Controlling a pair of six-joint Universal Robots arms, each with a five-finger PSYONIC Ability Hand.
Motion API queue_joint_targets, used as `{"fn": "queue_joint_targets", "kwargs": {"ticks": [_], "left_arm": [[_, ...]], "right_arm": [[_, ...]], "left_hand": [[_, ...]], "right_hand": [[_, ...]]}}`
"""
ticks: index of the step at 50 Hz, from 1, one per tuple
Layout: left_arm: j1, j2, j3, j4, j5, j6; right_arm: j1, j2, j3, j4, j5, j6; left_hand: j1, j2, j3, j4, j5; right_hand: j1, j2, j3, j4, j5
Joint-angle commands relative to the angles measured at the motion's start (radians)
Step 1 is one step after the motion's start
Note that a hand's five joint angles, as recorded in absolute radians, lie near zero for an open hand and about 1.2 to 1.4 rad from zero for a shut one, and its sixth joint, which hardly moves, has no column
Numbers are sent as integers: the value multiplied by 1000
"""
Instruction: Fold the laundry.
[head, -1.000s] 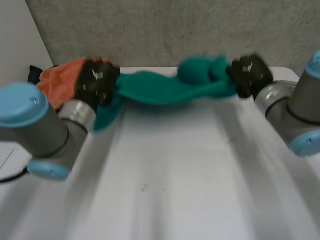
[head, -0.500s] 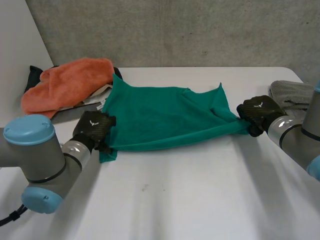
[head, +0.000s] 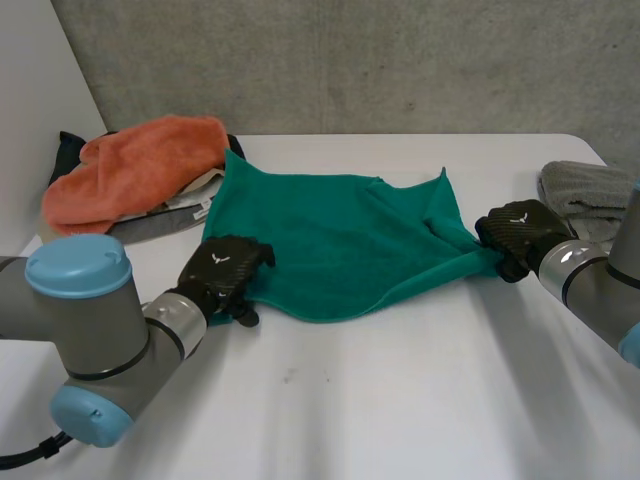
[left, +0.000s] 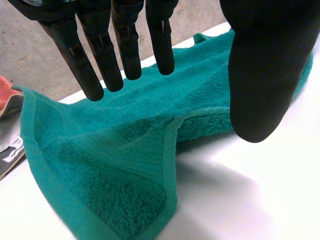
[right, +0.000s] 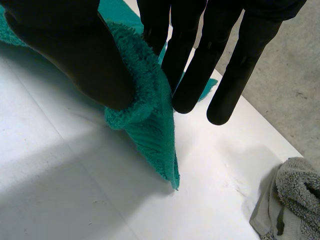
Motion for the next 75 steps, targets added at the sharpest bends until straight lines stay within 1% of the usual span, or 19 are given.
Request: {"fn": "queue_joint_targets", "kwargs": {"ticks": [1,11,13,15,16,18,24,29,35,41,45,50,56,60,62,64,65,68,75], "left_arm": [[0,-77,74,3,-18,6],[9,-194,194,-8,-83,44],[9,-203,194,-8,-94,82],[10,-200,187,-6,-98,111],[7,-199,181,-6,-103,143],[7,-179,168,-6,-110,174],[7,103,79,-23,-157,199],[4,367,36,-61,-157,208],[20,568,68,-224,-144,228],[32,521,93,-347,-141,306],[53,415,91,-358,-140,374],[76,188,179,-353,-143,429],[76,-39,459,-341,-144,455],[67,-107,705,-251,-143,440],[63,-105,809,-117,-147,420],[61,-101,832,-7,-149,391],[61,-82,832,100,-152,357],[58,-18,813,231,-161,313],[64,56,612,213,-167,300]], "right_arm": [[0,0,3,0,0,-1],[-6,-1,16,-2,0,-1],[-14,-3,16,-2,0,-1],[-15,-4,15,-2,0,-1],[-15,-10,10,0,-1,-1],[-15,-32,6,4,0,-5],[-14,-145,-13,29,11,-34],[-17,-328,-57,107,2,-80],[-60,-483,-174,288,-1,-157],[-71,-475,-212,445,-18,-243],[-72,-332,-201,471,-6,-320],[-63,-196,-230,459,23,-335],[-45,-47,-376,307,83,-308],[-3,0,-499,80,127,-254],[9,-7,-539,-122,146,-183],[23,-17,-533,-266,154,-125],[23,-36,-508,-396,155,-79],[20,-98,-444,-515,157,-42],[21,-142,-346,-460,150,-24]], "left_hand": [[60,58,59,72,74],[92,90,91,104,106],[253,251,252,265,267],[514,511,512,526,528],[742,739,740,754,756],[911,908,909,923,925],[911,909,910,923,925],[911,909,910,923,925],[911,909,910,923,925],[911,909,910,923,925],[911,909,910,923,925],[911,909,910,923,925],[911,909,910,923,925],[911,909,910,923,925],[911,909,910,923,925],[911,909,910,923,925],[911,909,910,923,925],[911,909,910,923,925],[911,909,910,923,925]], "right_hand": [[279,227,207,199,247],[279,227,207,199,247],[279,227,207,199,247],[279,227,207,199,247],[279,227,207,199,247],[279,227,207,199,247],[279,227,207,199,247],[279,227,207,199,247],[279,227,207,199,247],[279,227,207,199,247],[279,227,207,199,247],[279,227,207,199,247],[279,227,207,199,247],[279,227,207,199,247],[279,227,207,199,247],[279,227,207,199,247],[279,227,207,199,247],[279,227,207,199,247],[279,227,207,199,247]]}}
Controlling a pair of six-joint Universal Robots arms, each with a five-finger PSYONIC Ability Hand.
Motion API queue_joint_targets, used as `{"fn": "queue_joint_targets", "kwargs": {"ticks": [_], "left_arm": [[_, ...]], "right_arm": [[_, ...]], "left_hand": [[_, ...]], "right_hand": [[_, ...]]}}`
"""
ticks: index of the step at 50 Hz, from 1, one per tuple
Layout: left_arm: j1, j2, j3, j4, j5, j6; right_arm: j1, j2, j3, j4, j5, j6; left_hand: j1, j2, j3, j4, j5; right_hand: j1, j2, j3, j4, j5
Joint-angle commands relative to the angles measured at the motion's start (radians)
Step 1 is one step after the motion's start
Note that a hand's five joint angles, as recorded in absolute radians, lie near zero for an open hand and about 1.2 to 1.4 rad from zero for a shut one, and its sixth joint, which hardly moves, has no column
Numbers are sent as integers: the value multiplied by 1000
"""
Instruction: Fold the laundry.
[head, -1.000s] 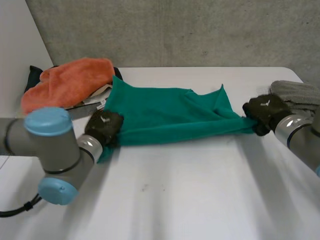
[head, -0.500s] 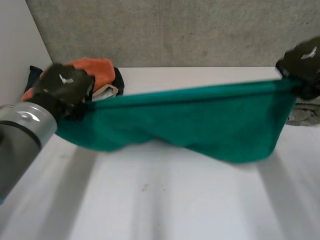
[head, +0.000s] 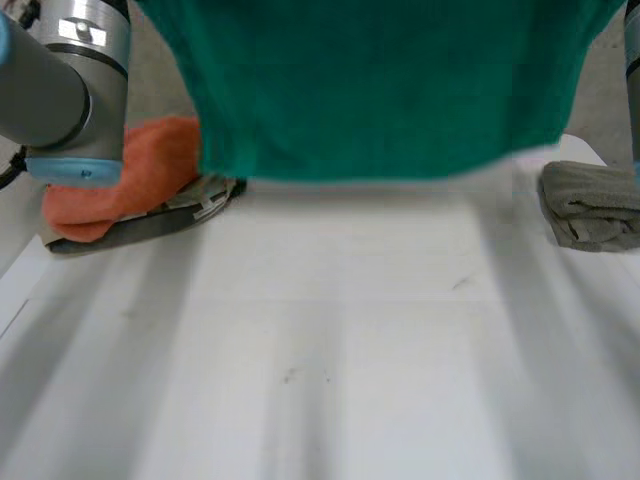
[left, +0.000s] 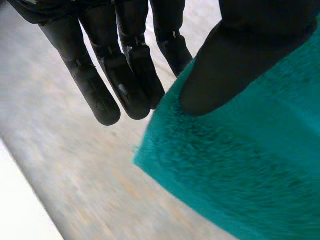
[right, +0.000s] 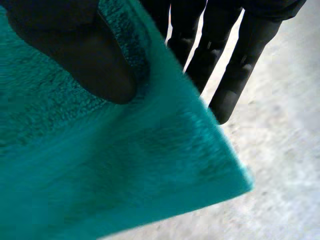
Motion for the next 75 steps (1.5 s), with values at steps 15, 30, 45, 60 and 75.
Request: {"fn": "queue_joint_targets", "kwargs": {"ticks": [15,30,45,60,75], "left_arm": [[-1,111,-761,-2,7,-17],[-30,399,-966,-629,4,87],[-21,378,-913,-760,-3,219],[-44,-105,-450,-445,-59,224],[-50,-324,-256,-296,-53,232]], "right_arm": [[-23,101,389,331,-186,4],[-152,-93,544,741,-178,-256],[-242,-158,656,922,-183,-579],[-112,167,348,528,-117,-430],[-81,409,141,336,-91,-424]], "left_hand": [[243,198,203,195,217],[243,198,203,195,217],[243,198,203,195,217],[243,198,203,195,217],[243,198,203,195,217]], "right_hand": [[279,218,203,199,210],[279,218,203,199,210],[279,218,203,199,210],[279,218,203,199,210],[279,218,203,199,210]]}}
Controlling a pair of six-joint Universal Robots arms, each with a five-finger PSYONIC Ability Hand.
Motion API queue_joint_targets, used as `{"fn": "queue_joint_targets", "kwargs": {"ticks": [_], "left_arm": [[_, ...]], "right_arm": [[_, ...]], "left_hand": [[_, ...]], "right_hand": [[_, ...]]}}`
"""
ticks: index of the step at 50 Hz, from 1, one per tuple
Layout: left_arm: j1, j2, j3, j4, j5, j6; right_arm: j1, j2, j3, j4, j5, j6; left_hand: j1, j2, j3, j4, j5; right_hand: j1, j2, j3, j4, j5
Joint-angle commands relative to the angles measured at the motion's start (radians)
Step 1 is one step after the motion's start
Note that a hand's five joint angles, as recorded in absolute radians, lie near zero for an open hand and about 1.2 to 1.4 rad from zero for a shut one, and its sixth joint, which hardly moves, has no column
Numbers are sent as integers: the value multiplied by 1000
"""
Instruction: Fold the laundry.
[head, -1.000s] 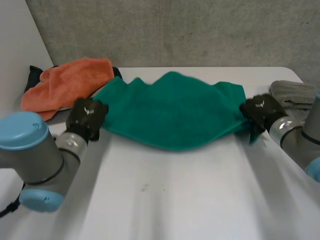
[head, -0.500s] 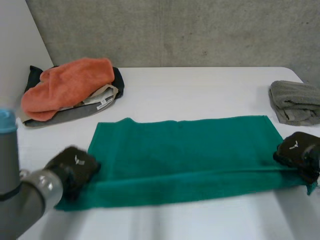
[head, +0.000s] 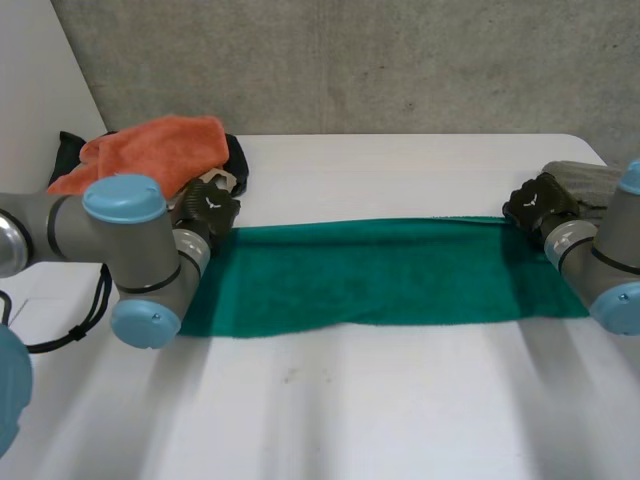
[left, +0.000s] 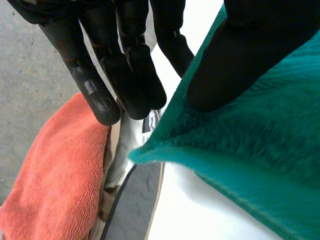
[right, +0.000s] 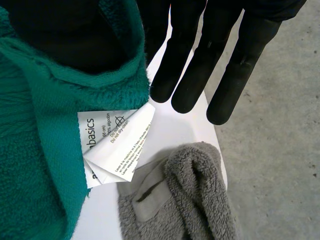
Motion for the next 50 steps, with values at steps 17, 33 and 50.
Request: {"fn": "queue_joint_targets", "kwargs": {"ticks": [17,33,50], "left_arm": [[-19,153,-99,142,6,-128],[-33,325,-338,139,18,-208],[-34,342,-370,140,38,-244]], "right_arm": [[-10,-93,48,-121,55,267],[-213,-195,251,215,-170,308],[-297,-123,231,143,-158,310]], "left_hand": [[-979,-1024,-1019,-1027,-1005],[-979,-1024,-1019,-1027,-1005],[-979,-1024,-1019,-1027,-1005]], "right_hand": [[-943,-1009,-1018,-1023,-1026],[-701,-767,-777,-782,-784],[279,213,203,198,196]]}}
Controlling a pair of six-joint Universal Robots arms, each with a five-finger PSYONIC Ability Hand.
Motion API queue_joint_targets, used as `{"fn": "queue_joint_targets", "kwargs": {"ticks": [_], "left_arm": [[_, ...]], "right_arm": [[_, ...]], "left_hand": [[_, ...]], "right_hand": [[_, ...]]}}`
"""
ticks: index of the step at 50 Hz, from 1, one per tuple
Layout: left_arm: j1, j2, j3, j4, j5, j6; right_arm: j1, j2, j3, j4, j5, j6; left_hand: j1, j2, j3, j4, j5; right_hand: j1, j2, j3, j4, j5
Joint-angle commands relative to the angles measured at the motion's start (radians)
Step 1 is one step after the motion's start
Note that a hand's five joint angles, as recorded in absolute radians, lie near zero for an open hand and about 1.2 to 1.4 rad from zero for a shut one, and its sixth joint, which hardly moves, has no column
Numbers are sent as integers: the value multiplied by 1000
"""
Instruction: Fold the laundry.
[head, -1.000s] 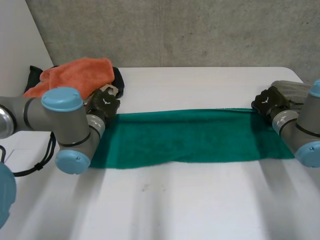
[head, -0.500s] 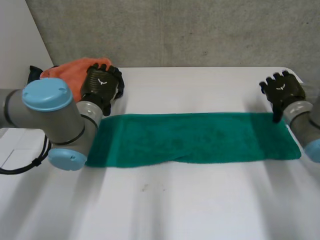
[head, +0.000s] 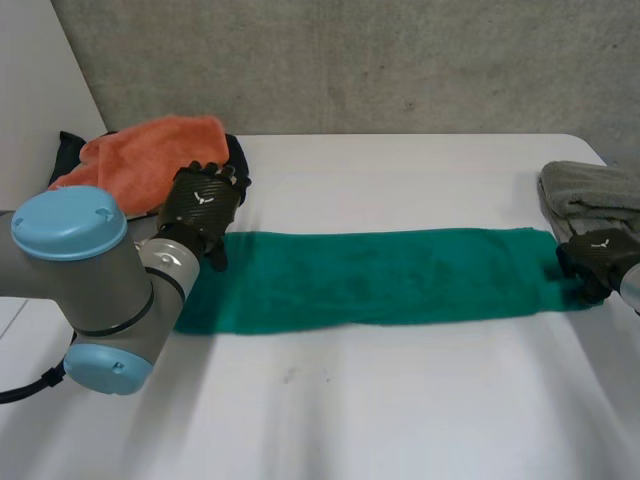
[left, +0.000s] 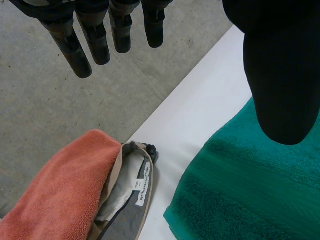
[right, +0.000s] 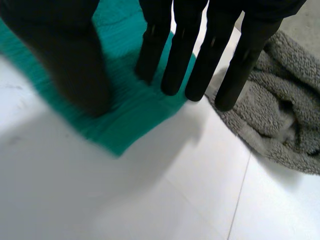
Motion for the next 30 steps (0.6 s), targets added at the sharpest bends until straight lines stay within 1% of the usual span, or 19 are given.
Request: {"fn": "queue_joint_targets", "kwargs": {"ticks": [1,7,11,13,16,20,21,24,25,27,28,30], "left_arm": [[2,17,2,0,-1,2],[2,57,-1,-4,-3,1],[3,84,-21,-6,-3,1],[5,103,-33,-6,-1,-1],[5,115,-45,-7,-3,-2],[3,132,-53,-7,-3,-38],[3,141,-53,-9,-3,-57],[5,156,-53,-9,-3,-90],[6,167,-53,-10,-4,-107],[8,182,-53,-10,-4,-122],[8,193,-58,-10,-4,-134],[8,201,-61,-10,-4,-142]], "right_arm": [[-50,0,1,-9,10,1],[-159,-47,-7,-7,11,-28],[-215,-78,-30,-7,22,-122],[-231,-89,-46,-6,49,-182],[-229,-90,-57,-7,86,-211],[-92,-141,-68,-23,77,-153],[-15,-167,-71,-42,58,-106],[99,-194,-63,-84,21,-44],[178,-205,-53,-116,-5,-17],[253,-207,-50,-141,-28,-3],[340,-207,-45,-163,-54,-1],[431,-199,-44,-187,-75,-4]], "left_hand": [[-14,-32,-38,-28,-48],[-14,-32,-38,-28,-48],[-14,-32,-38,-28,-48],[-14,-32,-38,-28,-48],[-14,-32,-38,-28,-48],[-14,-32,-38,-28,-48],[-14,-32,-38,-28,-48],[-14,-32,-38,-28,-48],[-14,-32,-38,-28,-48],[-14,-32,-38,-28,-48],[-14,-32,-38,-28,-48],[-14,-32,-38,-28,-48]], "right_hand": [[410,413,423,423,435],[410,413,423,423,435],[410,413,423,423,435],[410,413,423,423,435],[410,413,423,423,435],[410,413,423,423,435],[410,413,423,423,435],[410,413,423,423,435],[410,413,423,423,435],[410,413,423,423,435],[410,413,423,423,435],[410,413,423,423,435]]}}
